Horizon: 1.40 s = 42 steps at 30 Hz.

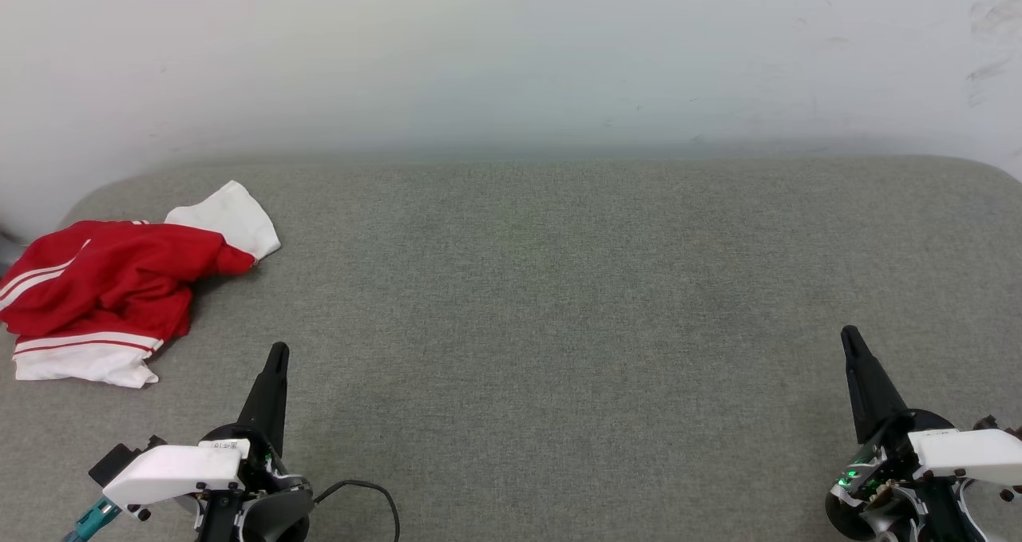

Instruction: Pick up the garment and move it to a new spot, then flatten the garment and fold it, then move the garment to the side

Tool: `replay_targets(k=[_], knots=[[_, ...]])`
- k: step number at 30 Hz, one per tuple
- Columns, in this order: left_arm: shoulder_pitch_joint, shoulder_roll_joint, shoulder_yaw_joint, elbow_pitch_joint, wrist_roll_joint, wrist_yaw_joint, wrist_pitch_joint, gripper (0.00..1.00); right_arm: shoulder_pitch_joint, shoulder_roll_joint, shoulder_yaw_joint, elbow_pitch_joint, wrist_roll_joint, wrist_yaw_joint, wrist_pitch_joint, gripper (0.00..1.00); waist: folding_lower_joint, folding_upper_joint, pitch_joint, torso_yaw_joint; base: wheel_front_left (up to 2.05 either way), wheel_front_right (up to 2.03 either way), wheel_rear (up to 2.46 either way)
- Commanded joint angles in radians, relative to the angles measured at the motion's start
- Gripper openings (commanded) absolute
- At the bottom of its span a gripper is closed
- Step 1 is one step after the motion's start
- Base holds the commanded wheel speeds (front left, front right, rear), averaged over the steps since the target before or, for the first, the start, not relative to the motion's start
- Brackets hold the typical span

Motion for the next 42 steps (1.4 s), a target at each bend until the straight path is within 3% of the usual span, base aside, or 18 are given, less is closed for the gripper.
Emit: replay_targets(k=[1,10,11,23,29,42], knots=[[-0.007,-0.001,0.002,-0.002,0.001,-0.002,0.002,0.00,-0.012,0.002,0.001,0.000,0.004,0.000,0.000,0.00,0.0000,0.0000,0.000,0.000,0.00,0.00,0.00],[-0.007,-0.001,0.002,-0.002,0.001,-0.002,0.002,0.00,-0.012,0.002,0.001,0.000,0.004,0.000,0.000,0.00,0.0000,0.0000,0.000,0.000,0.00,0.00,0.00],[0.000,0.000,0.000,0.000,0.000,0.000,0.000,1.00,0.000,0.000,0.000,0.000,0.000,0.000,0.000,1.00,0.0000,0.0000,0.000,0.000,0.00,0.00,0.00],[0.042,-0.003,-0.011,0.014,0.048,0.000,-0.039,1.00,0.050,0.001,0.000,0.024,-0.041,0.000,-0.037,1.00,0.0000,0.0000,0.001,0.000,0.00,0.00,0.00],[0.043,-0.003,0.001,-0.016,0.151,0.014,-0.068,1.00,0.058,0.001,-0.009,-0.012,-0.154,0.000,-0.066,1.00,0.0000,0.0000,0.001,-0.001,0.00,0.00,0.00],[0.051,-0.002,-0.034,-0.108,0.413,0.099,-0.120,1.00,0.075,0.001,-0.007,-0.107,-0.422,0.000,-0.119,1.00,0.0000,0.0000,0.002,-0.002,0.00,0.00,0.00]])
